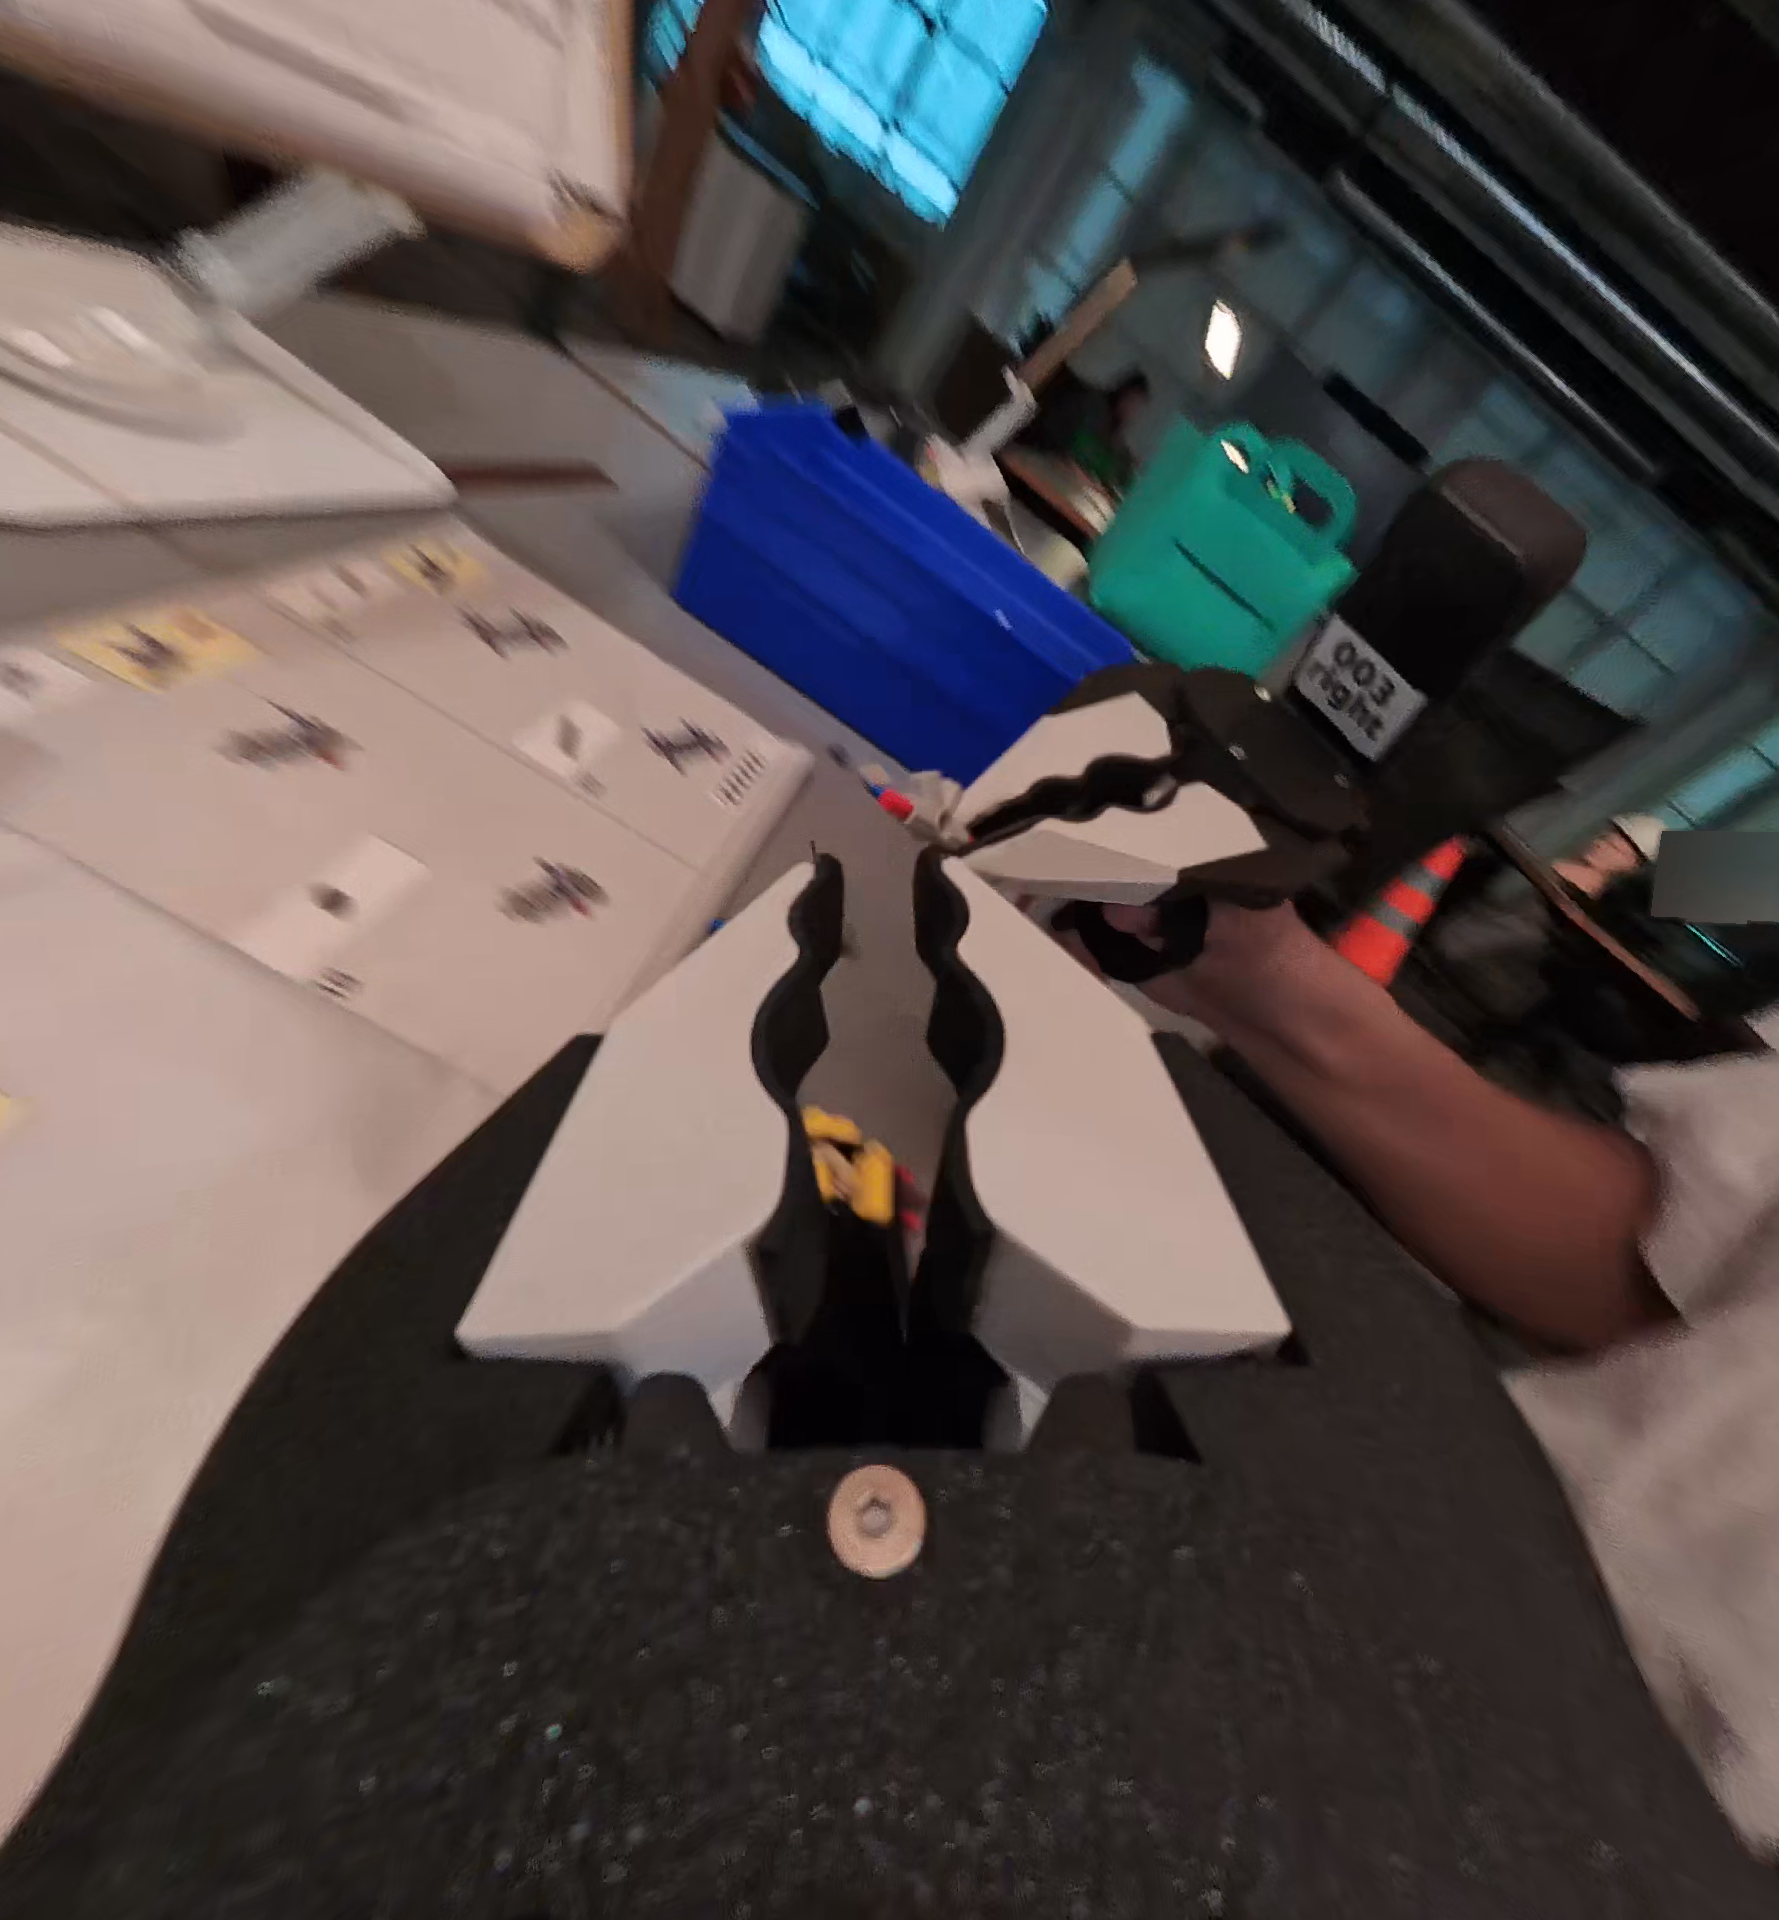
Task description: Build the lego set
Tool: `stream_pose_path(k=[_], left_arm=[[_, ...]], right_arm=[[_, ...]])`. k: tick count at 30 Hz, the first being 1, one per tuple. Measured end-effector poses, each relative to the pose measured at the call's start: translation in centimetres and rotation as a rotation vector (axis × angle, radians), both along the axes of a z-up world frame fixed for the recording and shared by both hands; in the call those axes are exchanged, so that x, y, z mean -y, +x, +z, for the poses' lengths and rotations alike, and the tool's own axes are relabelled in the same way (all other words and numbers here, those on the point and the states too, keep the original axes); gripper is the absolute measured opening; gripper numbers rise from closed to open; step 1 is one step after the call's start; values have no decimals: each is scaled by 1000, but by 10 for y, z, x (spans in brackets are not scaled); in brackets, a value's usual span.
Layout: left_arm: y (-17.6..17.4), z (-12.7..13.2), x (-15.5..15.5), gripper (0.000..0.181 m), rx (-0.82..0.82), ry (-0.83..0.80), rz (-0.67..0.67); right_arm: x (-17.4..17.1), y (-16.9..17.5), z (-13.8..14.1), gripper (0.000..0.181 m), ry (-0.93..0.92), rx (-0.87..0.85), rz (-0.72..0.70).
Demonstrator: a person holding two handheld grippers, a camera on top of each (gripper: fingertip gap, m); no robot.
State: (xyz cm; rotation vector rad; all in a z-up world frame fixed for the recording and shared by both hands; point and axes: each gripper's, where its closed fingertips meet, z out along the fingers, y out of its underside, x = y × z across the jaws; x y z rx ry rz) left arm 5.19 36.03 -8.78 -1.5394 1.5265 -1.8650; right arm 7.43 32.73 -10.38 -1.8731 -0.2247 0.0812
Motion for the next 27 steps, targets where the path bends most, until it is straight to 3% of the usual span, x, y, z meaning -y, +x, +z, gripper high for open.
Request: stream_pose_path(k=[3,5,8,11,13,19,27], left_arm=[[22,0,-46,6,47,28,248],[22,1,-57,5,99,78,308],[17,3,-61,6,184,198,347],[16,2,-60,12,205,258,353],[16,-1,-51,17,197,246,289],[10,-2,-34,50,212,102,135],[12,1,-31,58,231,38,125]], right_arm=[[-21,48,9,3,64,-23,-103],[-31,66,3,3,85,-24,-139],[-35,60,-8,3,59,-85,-116],[-38,46,-14,3,58,-43,-66],[-43,40,-12,3,76,-123,-49],[-45,39,-17,3,72,-94,-60],[-43,43,-20,3,56,-115,-76]])
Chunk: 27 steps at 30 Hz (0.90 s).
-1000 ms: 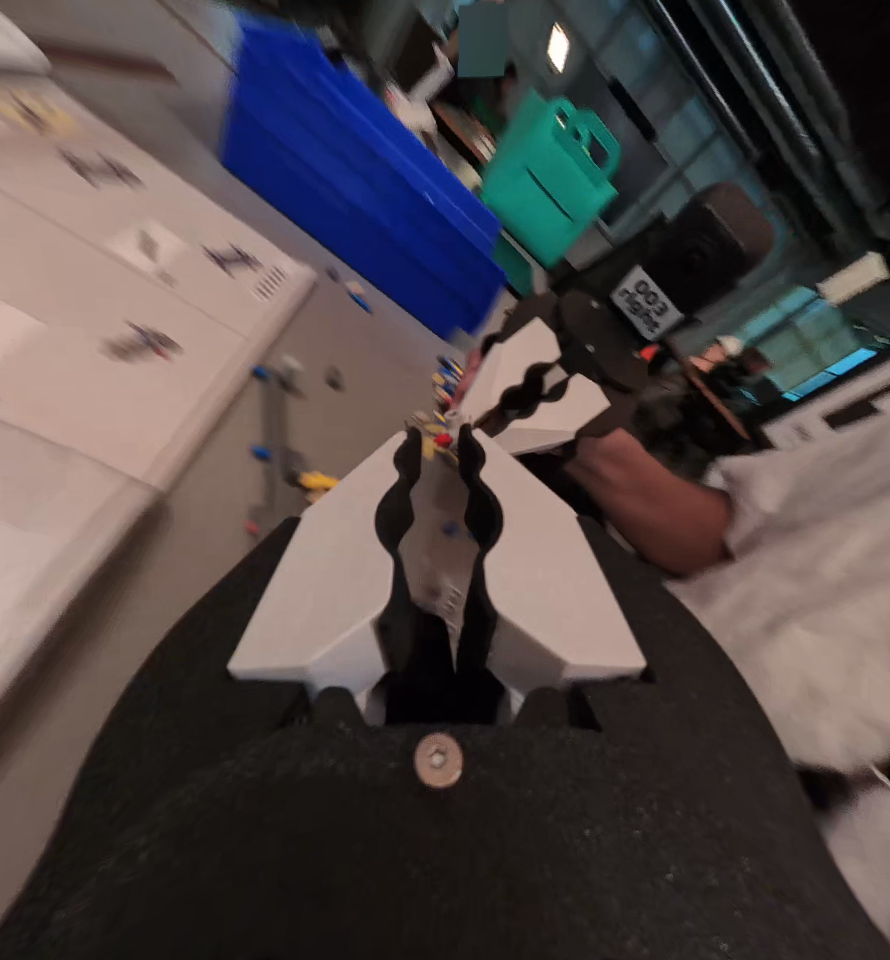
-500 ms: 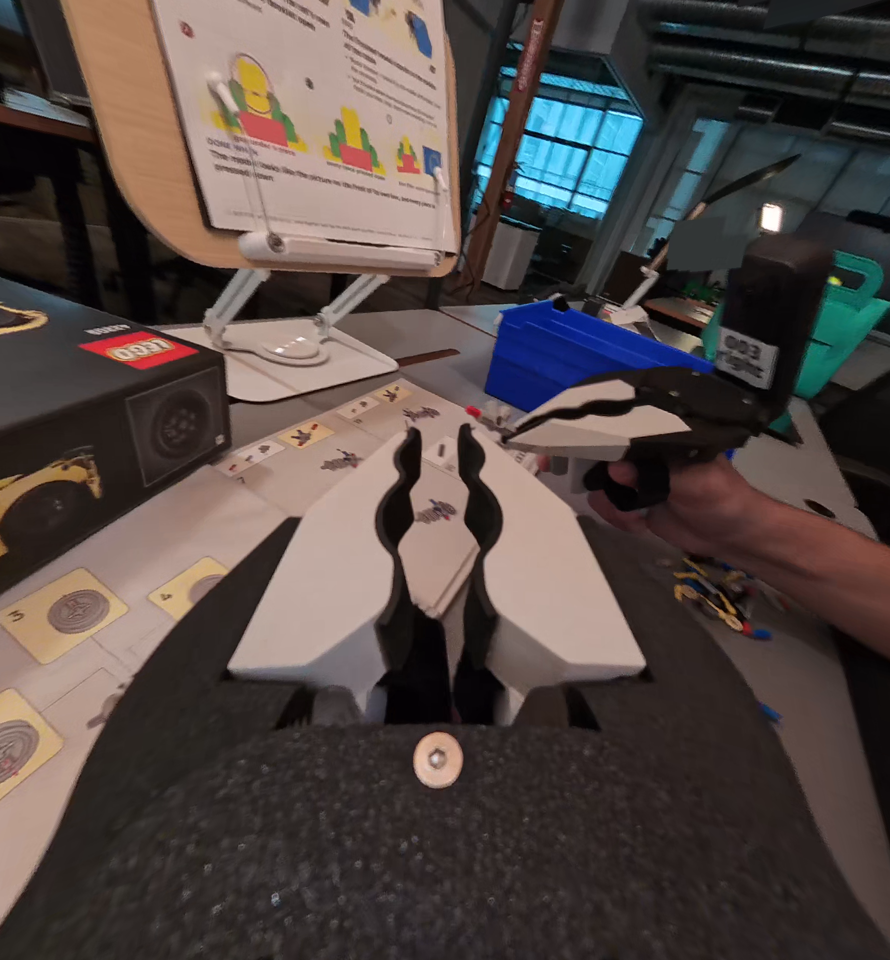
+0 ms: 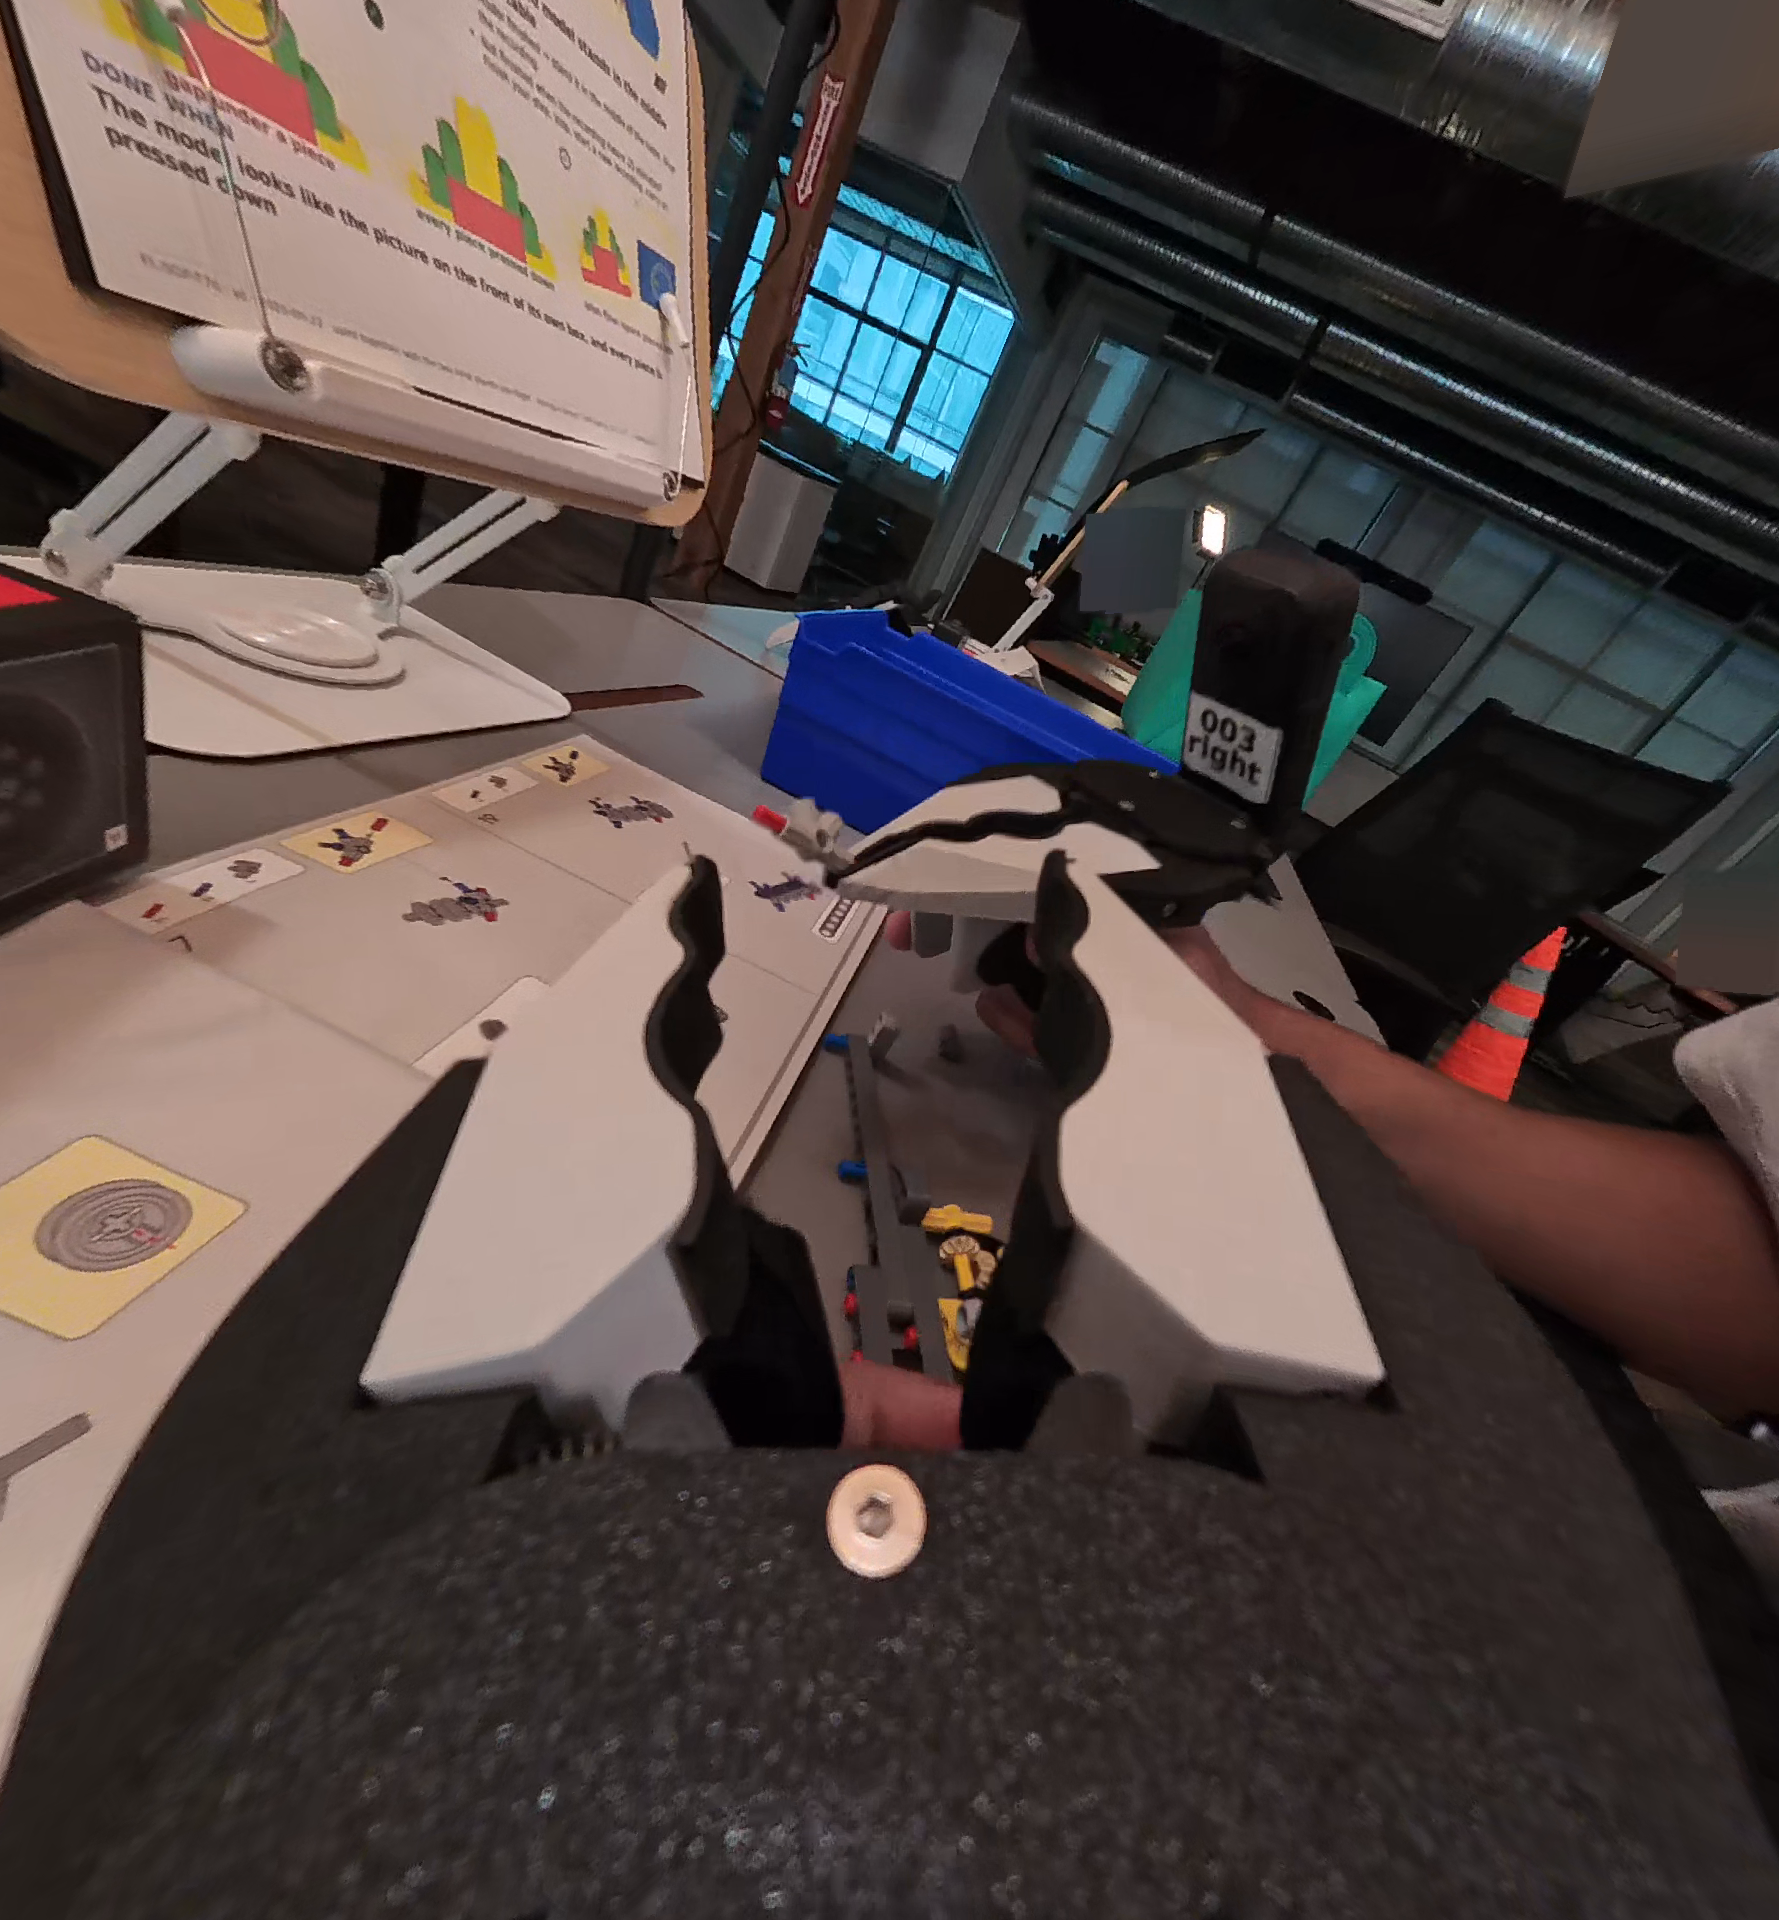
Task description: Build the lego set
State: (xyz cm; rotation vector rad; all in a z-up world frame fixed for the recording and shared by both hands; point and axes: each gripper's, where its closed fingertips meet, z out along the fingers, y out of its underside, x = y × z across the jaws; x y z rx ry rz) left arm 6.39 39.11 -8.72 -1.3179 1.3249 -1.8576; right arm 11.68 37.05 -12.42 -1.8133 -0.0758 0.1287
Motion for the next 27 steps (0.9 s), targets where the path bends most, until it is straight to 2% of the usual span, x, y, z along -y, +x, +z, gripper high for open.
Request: stream_pose_path(k=[3,6,8,12,16,21,25,27], left_arm=[[1,-8,9,58,-42,85,-14],[0,-21,8,49,-119,188,6],[-5,-25,7,47,-162,159,-14],[-14,-13,13,34,-136,41,-49],[-15,-20,34,32,-192,-4,-135],[-23,-8,49,32,-165,-68,-200],[-26,-1,45,21,-137,-29,-176],[-29,-2,48,21,-143,-12,-199]], right_arm=[[4,-5,9,3,33,17,15],[11,-8,13,3,31,52,32],[18,-10,17,3,31,49,43],[28,-26,25,3,52,46,88],[29,-42,25,3,32,111,125],[32,-71,22,3,-12,129,219],[32,-82,23,3,-16,177,241],[32,-85,27,3,-3,179,248]])
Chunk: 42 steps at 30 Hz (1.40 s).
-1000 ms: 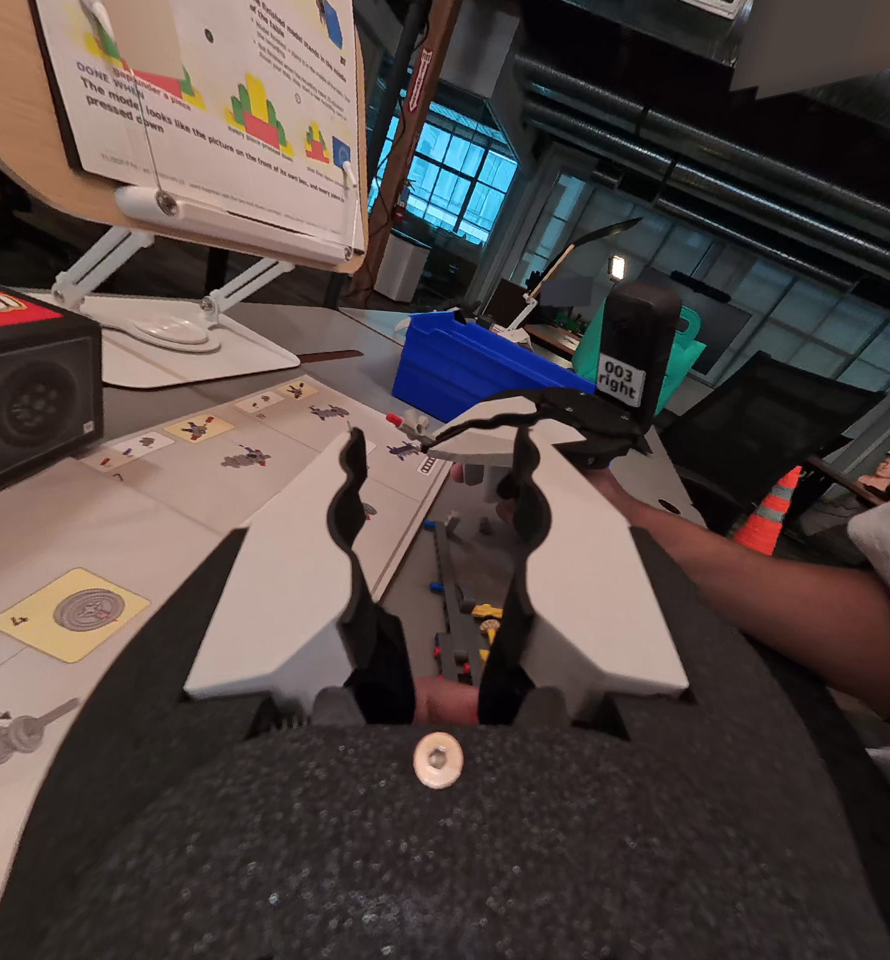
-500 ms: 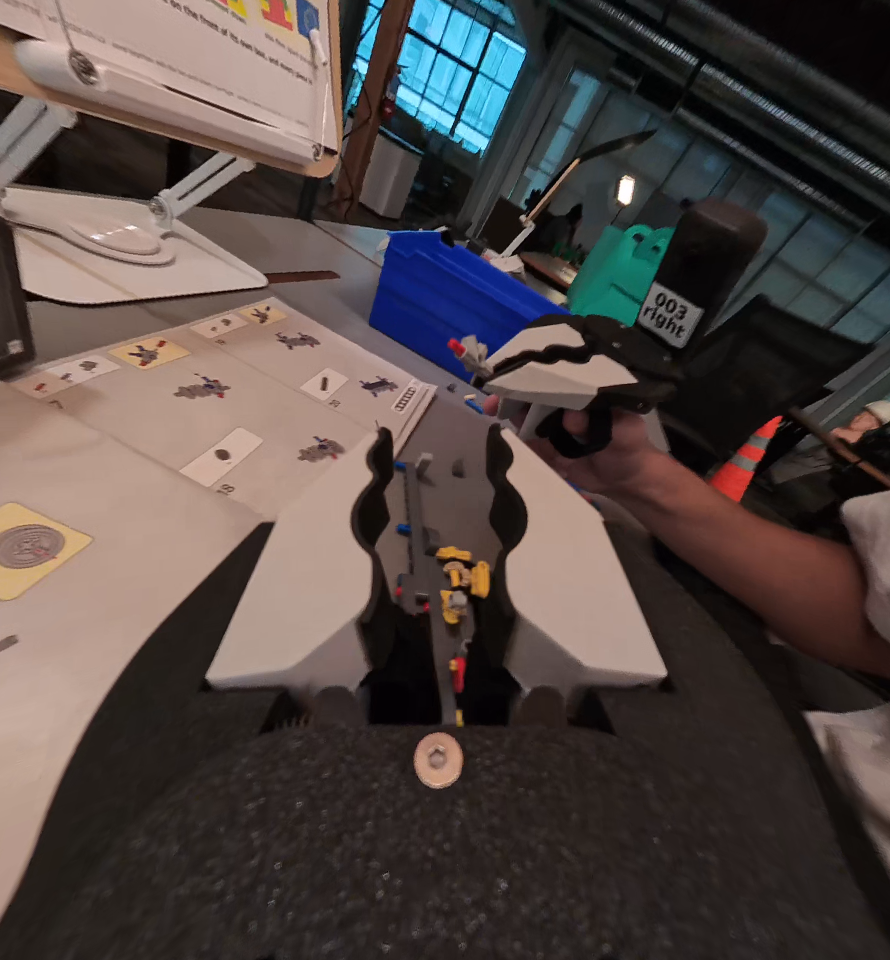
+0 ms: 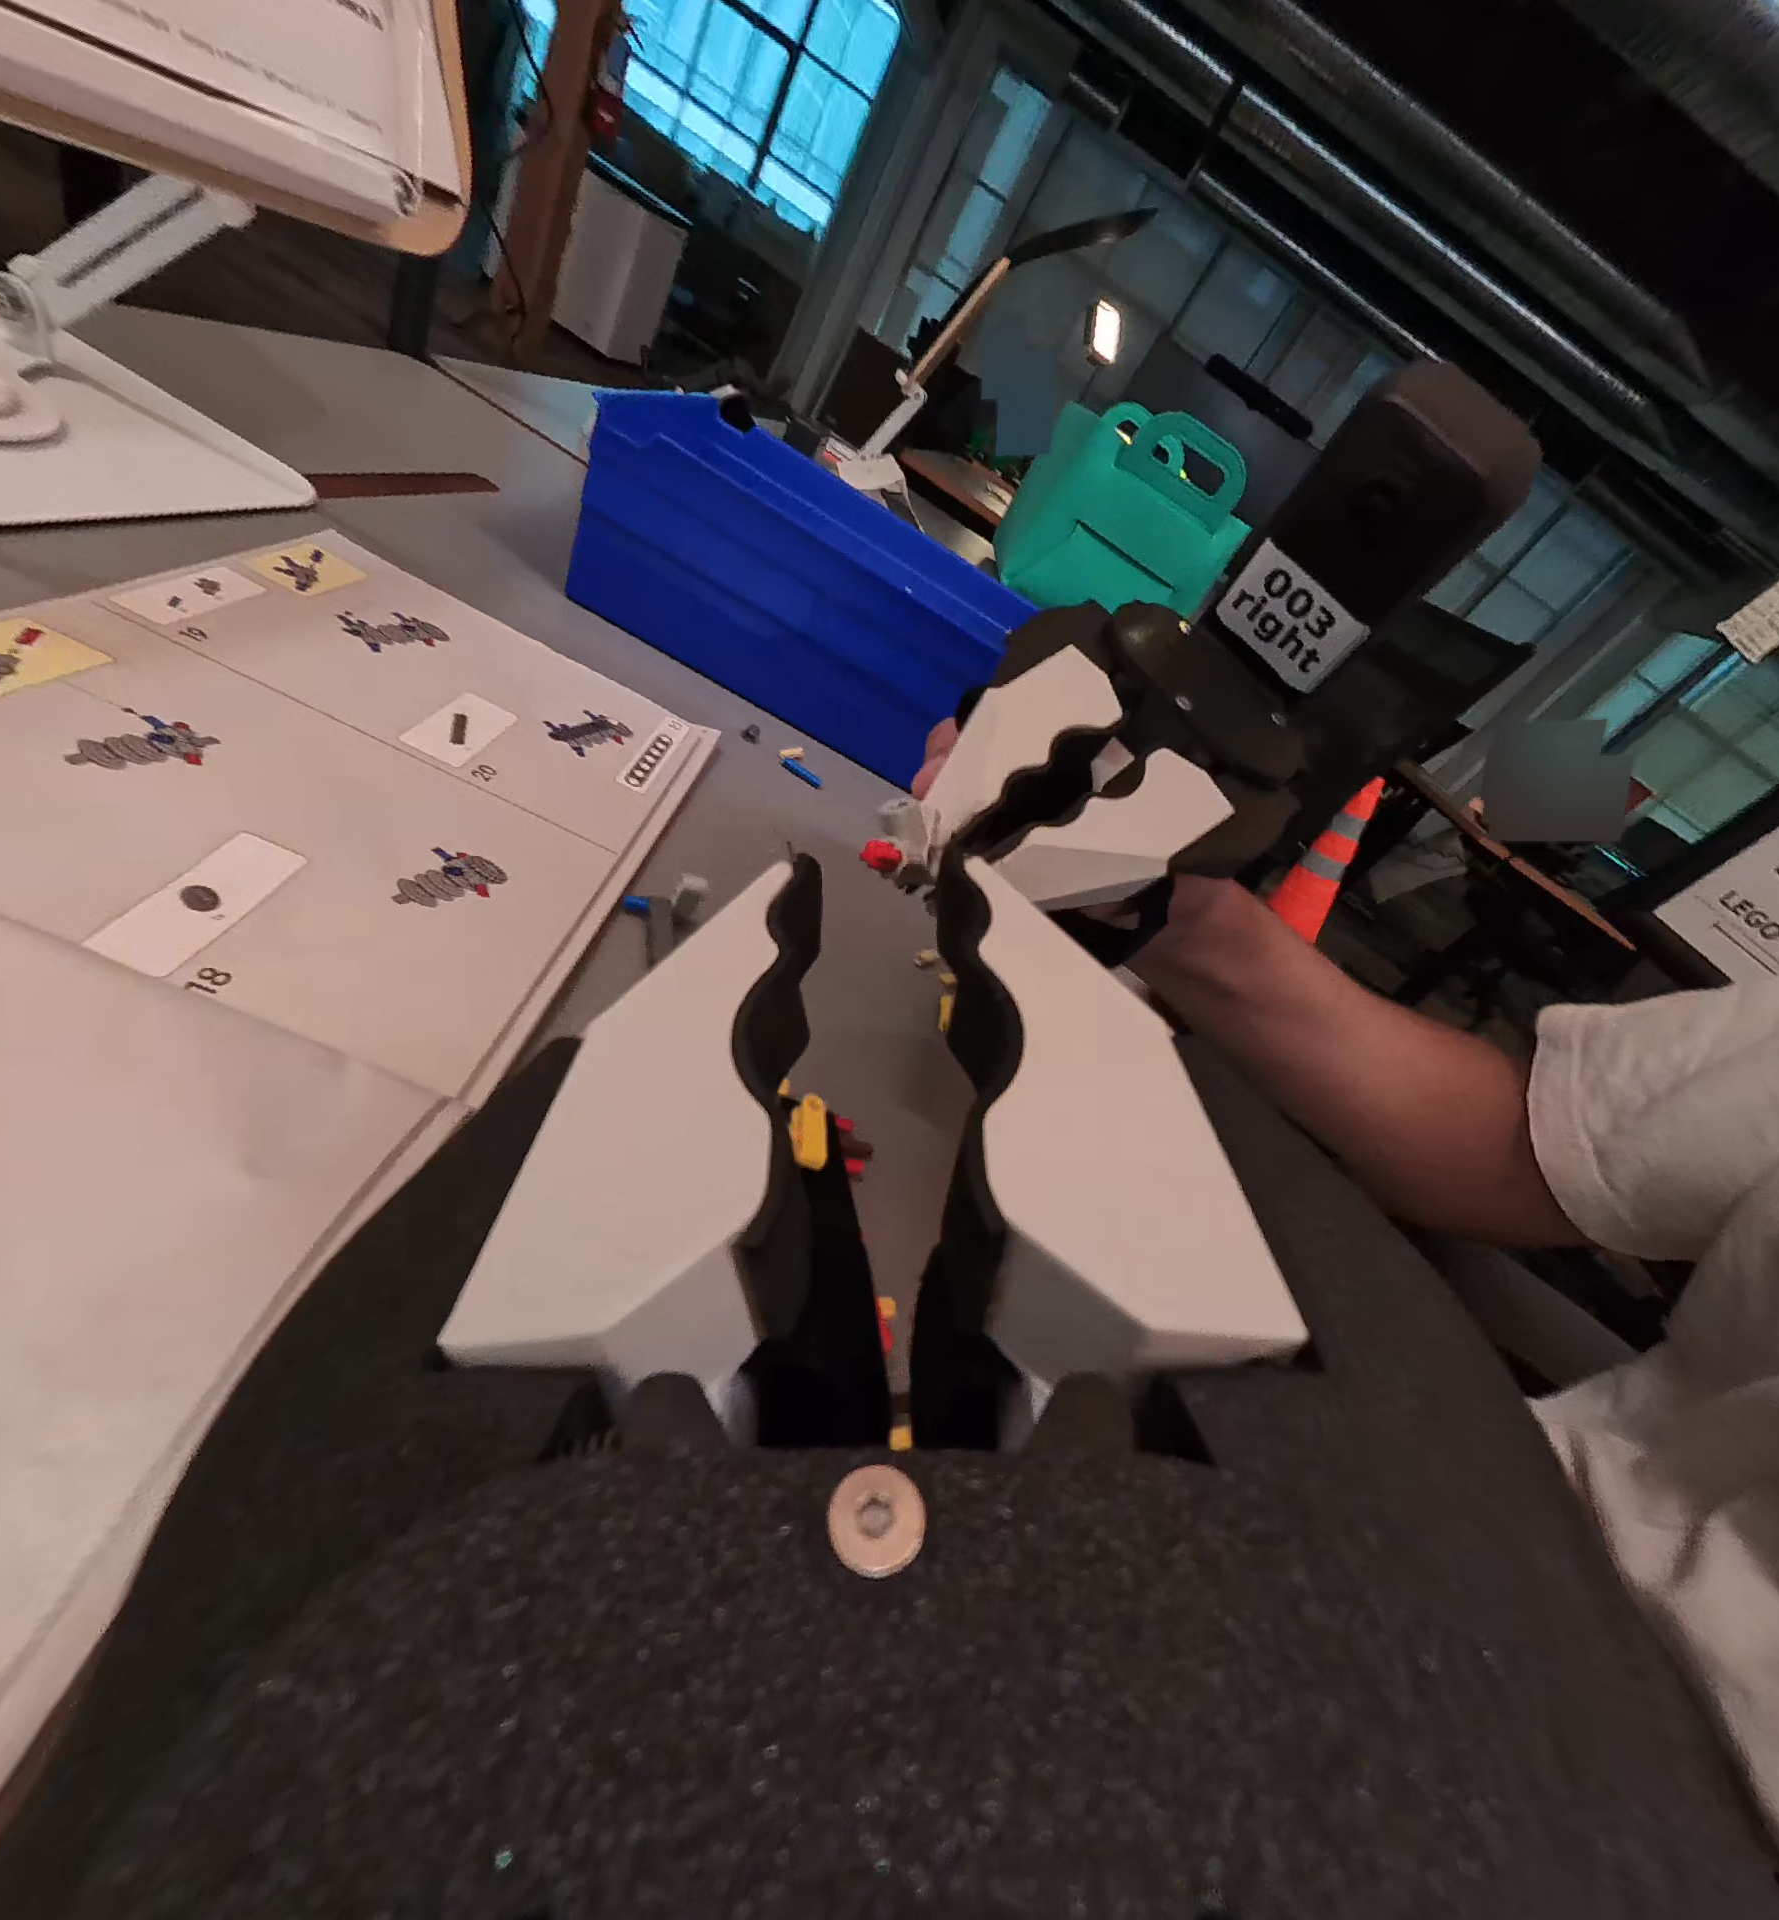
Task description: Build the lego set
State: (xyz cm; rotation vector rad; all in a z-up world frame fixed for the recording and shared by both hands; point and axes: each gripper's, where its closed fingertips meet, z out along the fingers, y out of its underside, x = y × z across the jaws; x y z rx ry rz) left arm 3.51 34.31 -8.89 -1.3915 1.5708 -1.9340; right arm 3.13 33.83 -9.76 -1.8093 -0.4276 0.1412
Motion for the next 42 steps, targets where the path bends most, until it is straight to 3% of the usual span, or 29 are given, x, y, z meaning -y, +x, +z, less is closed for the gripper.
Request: stream_pose_path(k=[4,6,10,14,17,19,21,26,29,32,35,38,42], left_arm=[[-4,-7,1,26,-27,83,0],[-10,-19,-18,30,-73,257,67],[-59,-39,-111,38,-196,778,370],[-124,-32,-219,44,-398,1130,562],[-151,-39,-261,56,-533,1035,634],[-154,-42,-268,55,-547,904,678],[-154,-38,-269,55,-544,885,721],[-142,-21,-224,52,-474,880,730],[-142,-42,-213,54,-536,779,700],[-144,-69,-219,59,-605,532,730],[-141,-77,-242,75,-594,377,833],[-145,-80,-279,97,-595,408,1000],[-137,-87,-302,121,-605,348,1064]], right_arm=[[7,-2,-4,3,-37,-26,24],[21,1,-25,3,-180,-109,32],[71,21,-77,3,-487,-45,-60],[97,18,-92,3,-545,-116,-98],[101,15,-110,3,-585,-83,-123],[100,11,-111,3,-575,-53,-111],[98,10,-111,3,-589,-42,-113],[96,6,-113,3,-628,20,-86],[93,-4,-113,3,-662,9,-23],[92,-11,-113,3,-700,7,23],[89,-10,-112,11,-706,-5,40],[73,-3,-91,26,-634,-6,63],[-16,49,-14,41,-267,75,-104]])
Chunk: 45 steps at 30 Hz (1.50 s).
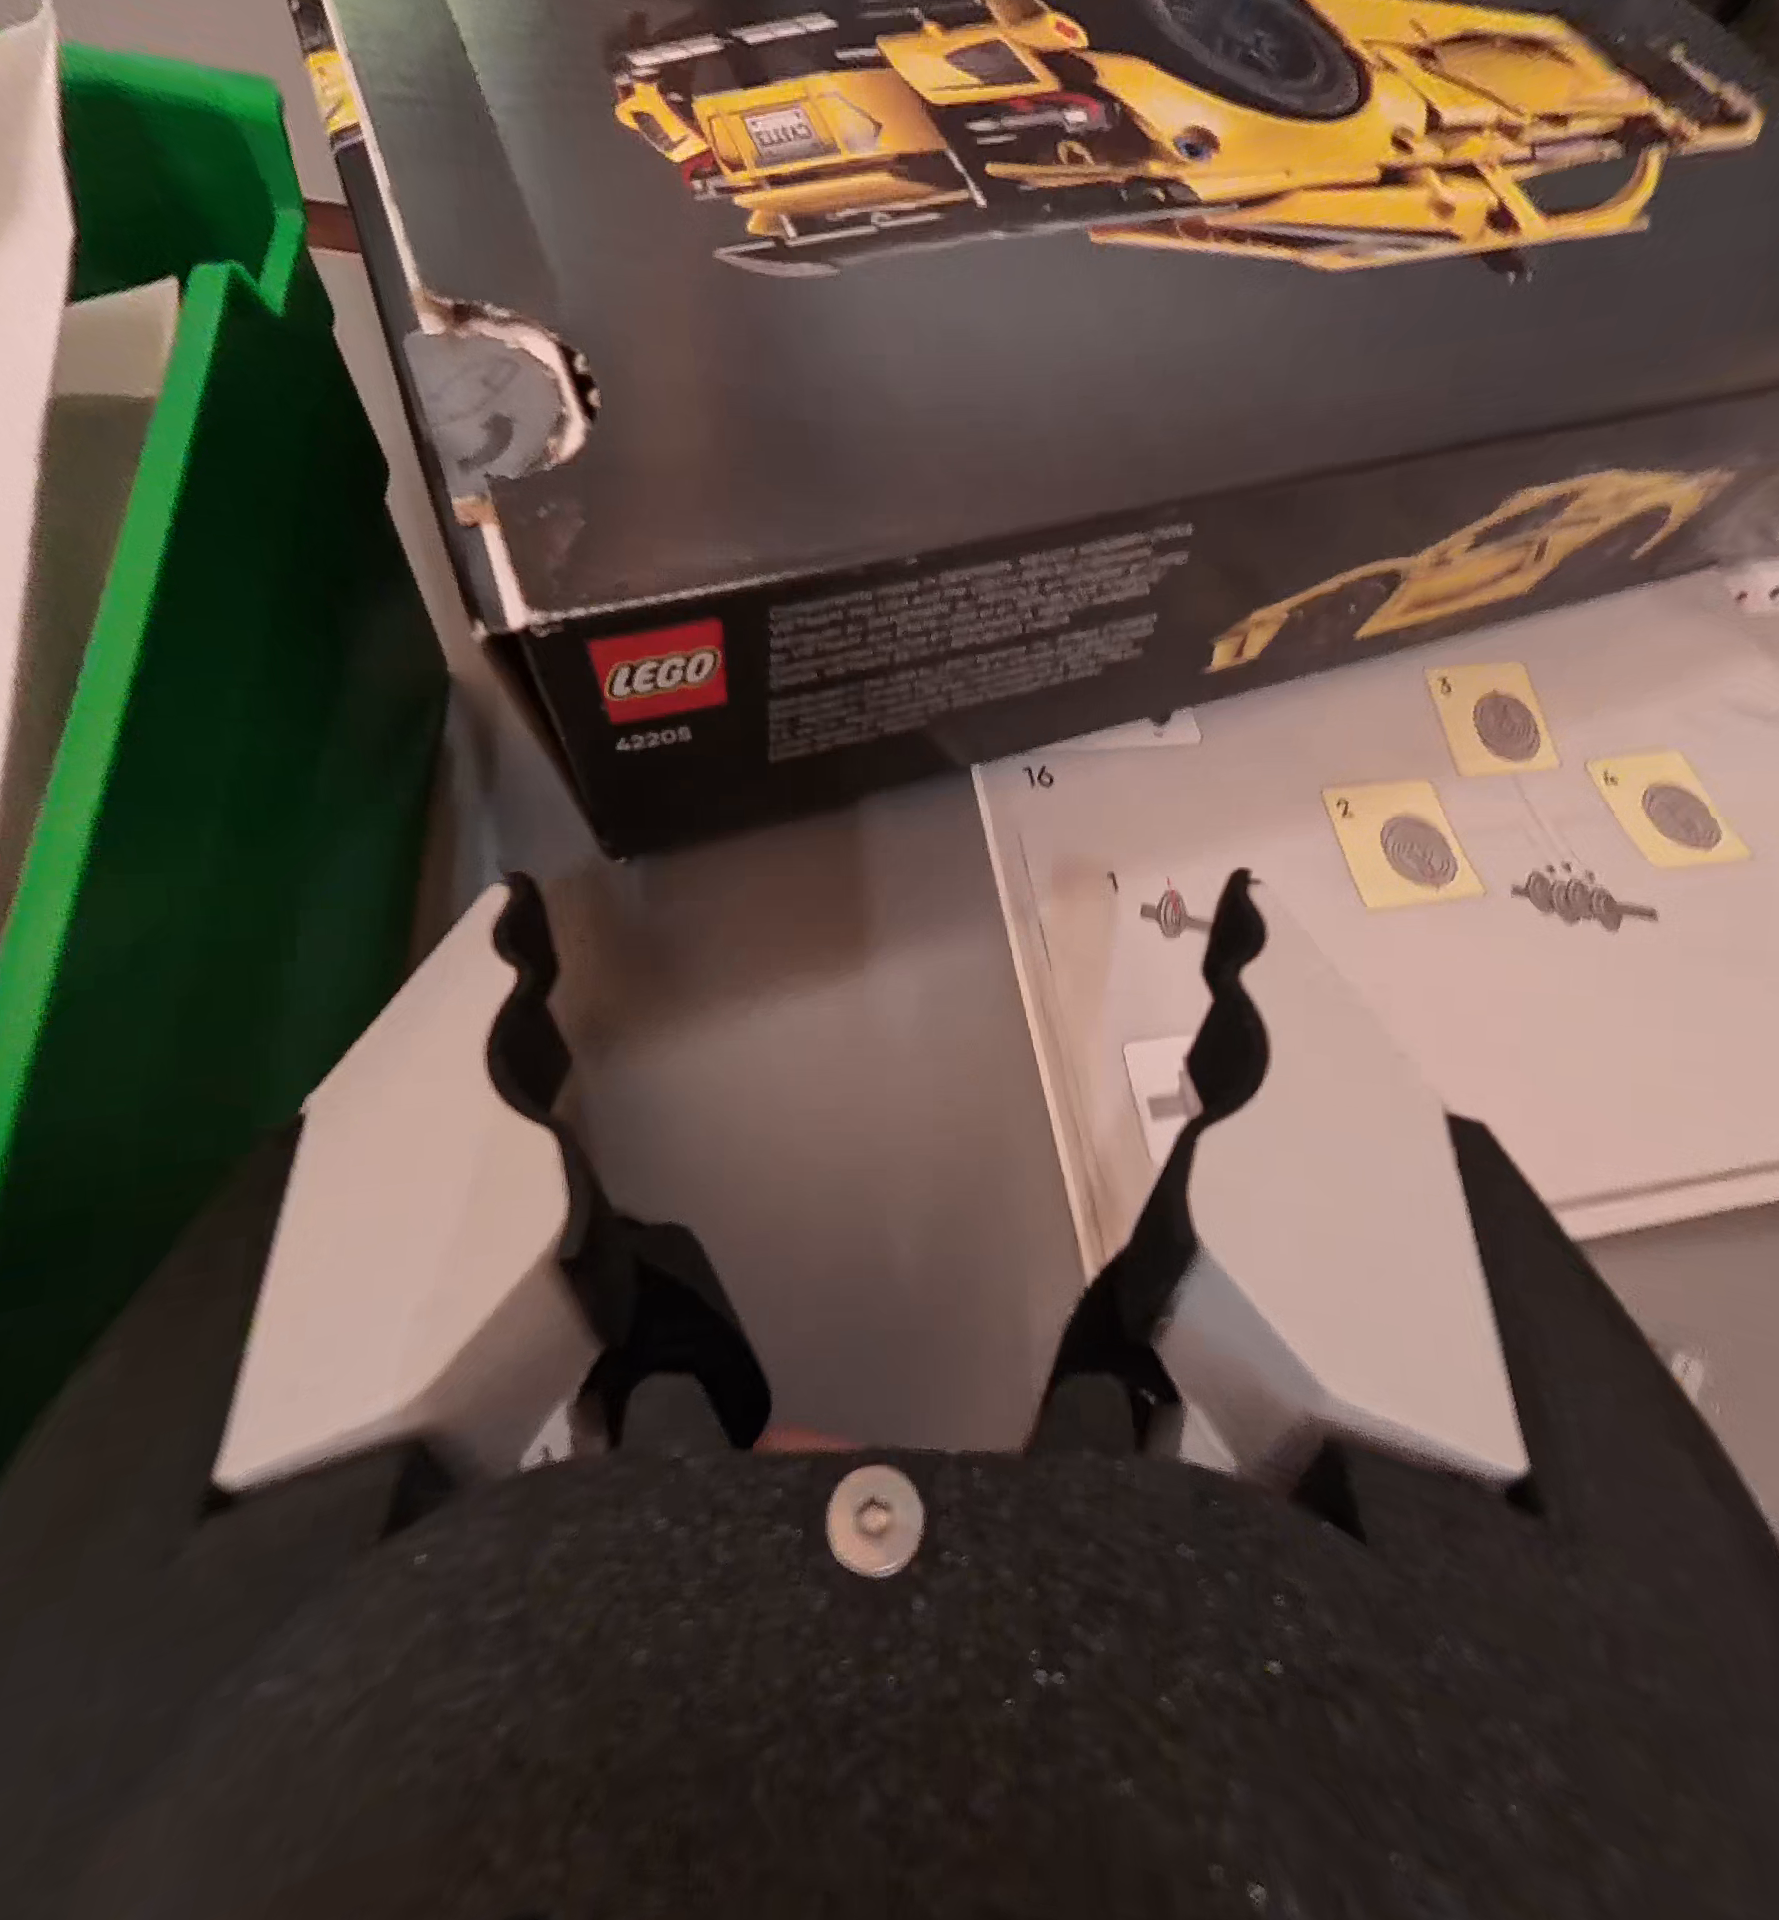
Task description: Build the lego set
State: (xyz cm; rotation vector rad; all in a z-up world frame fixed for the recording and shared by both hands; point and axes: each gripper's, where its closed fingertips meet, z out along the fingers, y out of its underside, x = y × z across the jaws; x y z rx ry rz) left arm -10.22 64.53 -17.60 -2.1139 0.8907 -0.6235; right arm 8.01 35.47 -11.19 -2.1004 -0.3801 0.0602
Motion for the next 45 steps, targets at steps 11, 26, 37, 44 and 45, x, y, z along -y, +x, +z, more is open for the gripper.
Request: stream_pose_path(k=[11,26,37,44,45], left_arm=[[25,6,-34,125,193,-123,40],[24,27,-29,112,83,102,-18],[14,131,-31,84,129,166,-76],[11,157,-53,77,126,157,-151],[14,159,-56,81,116,154,-165]], right_arm=[[-166,96,-43,83,-75,-131,-175],[-176,89,-39,88,-55,-62,-154],[-168,92,73,77,47,-91,-221],[-186,95,101,75,28,-124,-226],[-191,97,103,75,22,-124,-227]])
